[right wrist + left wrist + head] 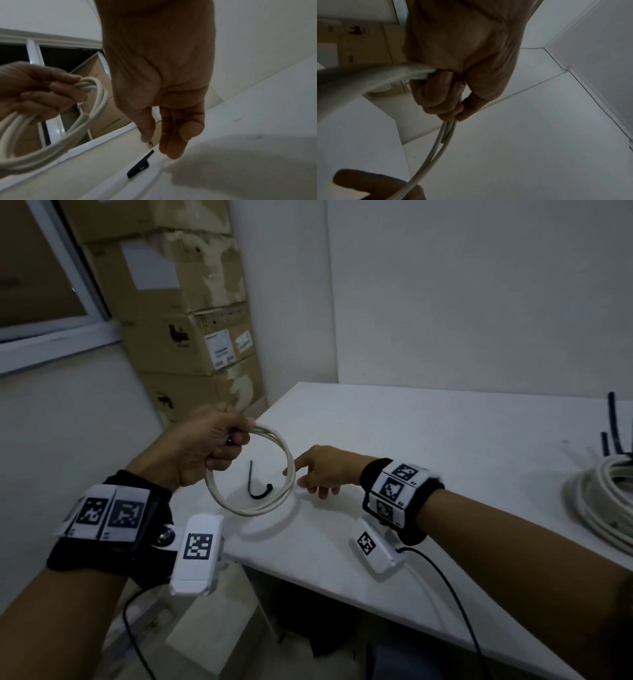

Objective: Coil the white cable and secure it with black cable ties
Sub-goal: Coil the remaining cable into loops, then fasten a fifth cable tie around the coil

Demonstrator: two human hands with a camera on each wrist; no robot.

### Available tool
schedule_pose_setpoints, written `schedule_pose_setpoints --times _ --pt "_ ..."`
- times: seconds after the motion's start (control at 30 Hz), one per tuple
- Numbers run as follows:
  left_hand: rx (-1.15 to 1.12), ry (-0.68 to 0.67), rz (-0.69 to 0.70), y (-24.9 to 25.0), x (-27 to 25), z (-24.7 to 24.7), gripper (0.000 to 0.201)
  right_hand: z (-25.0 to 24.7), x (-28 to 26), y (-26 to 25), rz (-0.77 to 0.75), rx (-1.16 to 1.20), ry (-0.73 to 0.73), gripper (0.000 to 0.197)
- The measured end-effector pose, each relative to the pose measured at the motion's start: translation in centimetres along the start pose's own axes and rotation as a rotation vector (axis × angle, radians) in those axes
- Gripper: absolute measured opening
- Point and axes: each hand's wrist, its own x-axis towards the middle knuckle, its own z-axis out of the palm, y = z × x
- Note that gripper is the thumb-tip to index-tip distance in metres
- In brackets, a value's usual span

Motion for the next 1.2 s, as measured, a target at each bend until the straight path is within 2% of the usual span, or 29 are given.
schedule_pose_setpoints --times 0.13,0.17,0.23,0.27,0.3,0.4,0.57,0.63,0.77,0.87,1.07,1.2 --pt "0.000 0.008 -0.022 -0.4 -0.3 -1.6 0.033 1.7 2.4 -2.2 -0.022 -0.118 -0.069 0.046" --pt "0.001 0.018 -0.027 -0.5 -0.4 -1.9 0.034 2.0 2.7 -2.7 -0.033 -0.160 -0.075 0.043" --pt "0.006 0.025 -0.032 -0.6 -0.5 -2.3 0.035 2.3 3.1 -3.4 -0.041 -0.299 -0.083 0.018" --pt "0.004 0.026 -0.033 -0.6 -0.5 -2.4 0.036 2.4 3.0 -3.7 -0.047 -0.357 -0.080 0.013" --pt "0.002 0.025 -0.034 -0.6 -0.5 -2.4 0.035 2.4 3.0 -3.8 -0.055 -0.395 -0.077 0.019" --pt "-0.008 0.007 -0.037 -0.4 -0.3 -1.9 0.033 2.0 2.0 -3.2 -0.066 -0.400 -0.086 0.005" --pt "-0.014 -0.004 -0.009 0.1 0.2 1.1 0.031 -0.1 -1.3 -0.3 0.020 -0.328 -0.073 0.003" --pt "-0.025 -0.023 0.001 0.2 0.5 3.0 0.032 -1.5 -3.2 1.1 0.036 -0.302 0.025 0.003" --pt "-0.003 -0.085 0.013 0.5 1.3 7.3 0.030 -4.0 -7.7 4.5 0.028 -0.302 0.377 0.018" --pt "0.005 -0.129 0.024 1.0 2.0 10.9 0.026 -5.6 -11.6 7.0 0.047 -0.200 0.601 0.017" --pt "0.016 -0.202 0.089 2.3 2.4 19.0 0.024 -7.4 -20.3 10.2 0.022 0.376 1.081 0.014" --pt "-0.031 -0.225 0.136 3.3 2.6 24.0 0.025 -6.7 -25.4 11.3 -0.078 0.917 1.246 0.016"
